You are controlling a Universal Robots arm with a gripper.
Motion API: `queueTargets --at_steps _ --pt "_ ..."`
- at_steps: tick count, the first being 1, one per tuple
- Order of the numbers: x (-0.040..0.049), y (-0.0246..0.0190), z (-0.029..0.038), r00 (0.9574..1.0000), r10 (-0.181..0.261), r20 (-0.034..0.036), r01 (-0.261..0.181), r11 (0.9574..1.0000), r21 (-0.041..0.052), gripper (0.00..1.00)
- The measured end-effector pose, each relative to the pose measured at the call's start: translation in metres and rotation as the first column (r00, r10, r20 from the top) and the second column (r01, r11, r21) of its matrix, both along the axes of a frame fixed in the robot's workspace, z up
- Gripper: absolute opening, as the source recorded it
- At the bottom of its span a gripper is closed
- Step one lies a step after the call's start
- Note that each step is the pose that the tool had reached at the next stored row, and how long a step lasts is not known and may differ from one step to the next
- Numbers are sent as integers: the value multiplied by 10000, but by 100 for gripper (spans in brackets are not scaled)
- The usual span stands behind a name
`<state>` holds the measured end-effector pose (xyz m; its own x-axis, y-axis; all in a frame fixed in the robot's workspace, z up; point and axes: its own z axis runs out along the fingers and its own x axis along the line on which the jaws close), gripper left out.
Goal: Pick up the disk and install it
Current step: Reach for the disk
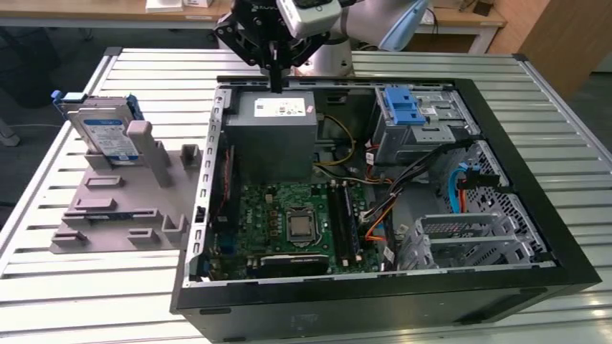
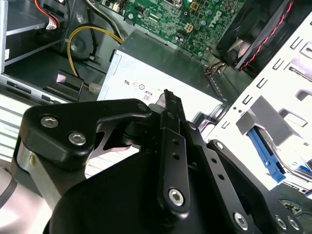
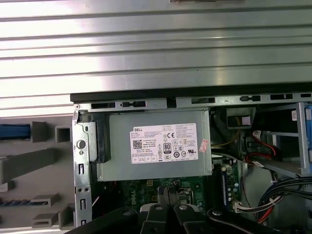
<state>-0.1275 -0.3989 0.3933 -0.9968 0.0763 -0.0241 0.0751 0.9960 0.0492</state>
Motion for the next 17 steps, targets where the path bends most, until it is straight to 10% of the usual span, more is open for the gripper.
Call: queueTargets --at_steps 17 --pt "-47 0 -2 10000 0 0 0 10000 0 11"
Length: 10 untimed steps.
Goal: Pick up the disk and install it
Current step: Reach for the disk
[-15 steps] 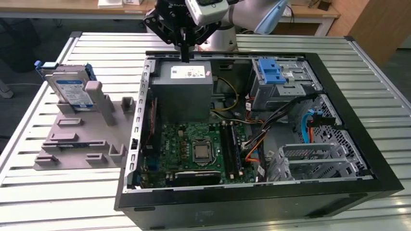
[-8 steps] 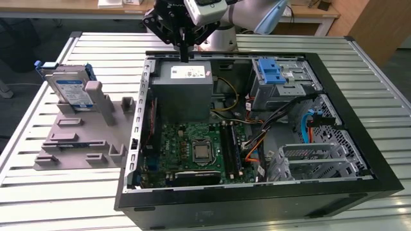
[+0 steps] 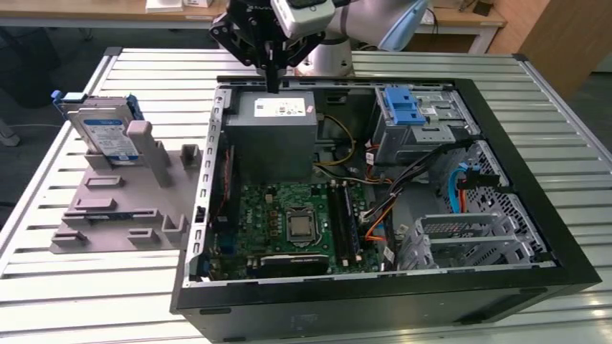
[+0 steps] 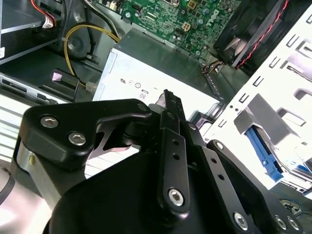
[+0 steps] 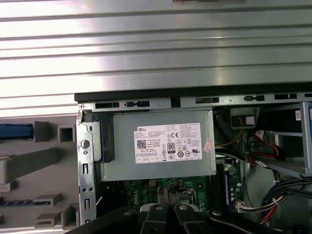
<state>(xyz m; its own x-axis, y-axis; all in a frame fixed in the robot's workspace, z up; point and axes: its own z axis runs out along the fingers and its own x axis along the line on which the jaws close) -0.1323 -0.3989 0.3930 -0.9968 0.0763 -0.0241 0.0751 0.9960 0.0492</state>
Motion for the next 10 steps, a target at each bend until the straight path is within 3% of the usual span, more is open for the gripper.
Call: queueTargets --at_steps 10 --pt "-48 0 -3 10000 0 0 0 10000 -1 11"
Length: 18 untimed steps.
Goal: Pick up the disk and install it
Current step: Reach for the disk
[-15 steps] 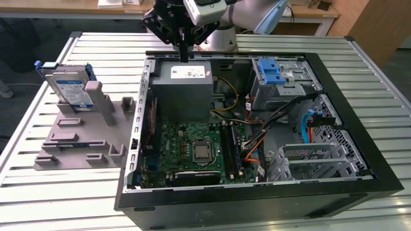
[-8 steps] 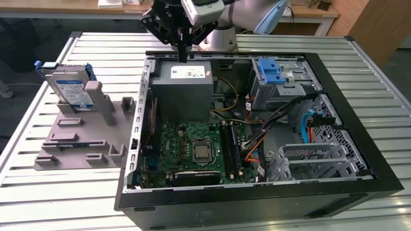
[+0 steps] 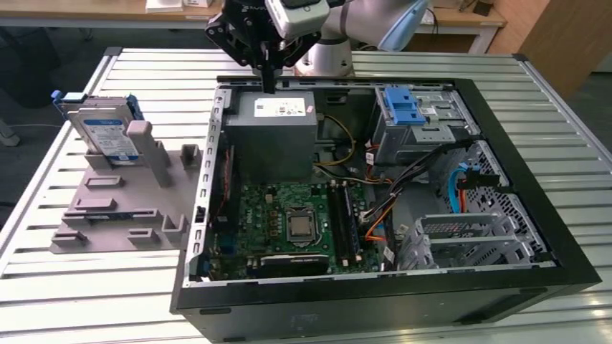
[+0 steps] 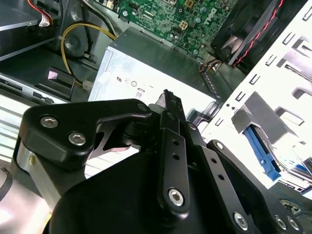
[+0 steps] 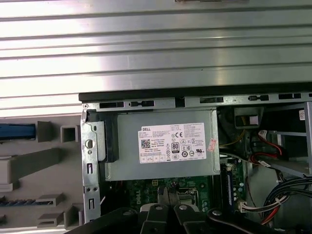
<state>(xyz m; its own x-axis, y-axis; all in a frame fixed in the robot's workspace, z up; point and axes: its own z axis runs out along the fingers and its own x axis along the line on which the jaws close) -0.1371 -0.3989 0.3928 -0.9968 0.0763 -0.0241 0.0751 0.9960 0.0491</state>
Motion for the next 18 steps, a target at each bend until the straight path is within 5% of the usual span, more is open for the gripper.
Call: queueTargets --at_steps 18 --pt "-89 0 -7 10000 1 0 -1 10000 0 11"
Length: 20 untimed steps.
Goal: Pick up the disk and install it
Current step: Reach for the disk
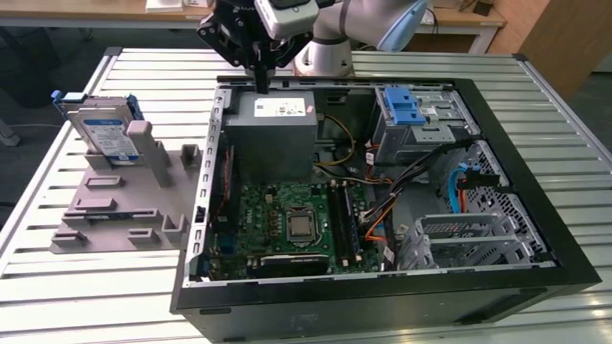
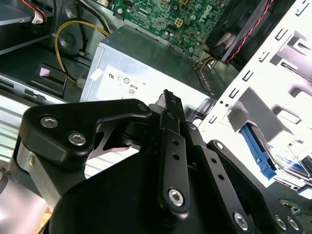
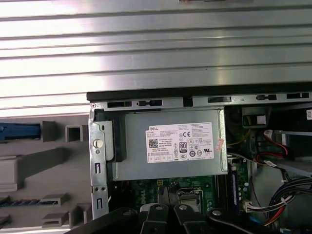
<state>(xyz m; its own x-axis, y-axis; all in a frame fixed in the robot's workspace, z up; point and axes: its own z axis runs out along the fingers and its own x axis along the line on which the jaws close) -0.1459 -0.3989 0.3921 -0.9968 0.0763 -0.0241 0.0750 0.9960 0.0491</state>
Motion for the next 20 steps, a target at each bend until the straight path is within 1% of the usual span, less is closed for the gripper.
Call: queueTargets --at_steps 20 --pt "-109 1 -10 10000 -1 0 1 10000 0 11"
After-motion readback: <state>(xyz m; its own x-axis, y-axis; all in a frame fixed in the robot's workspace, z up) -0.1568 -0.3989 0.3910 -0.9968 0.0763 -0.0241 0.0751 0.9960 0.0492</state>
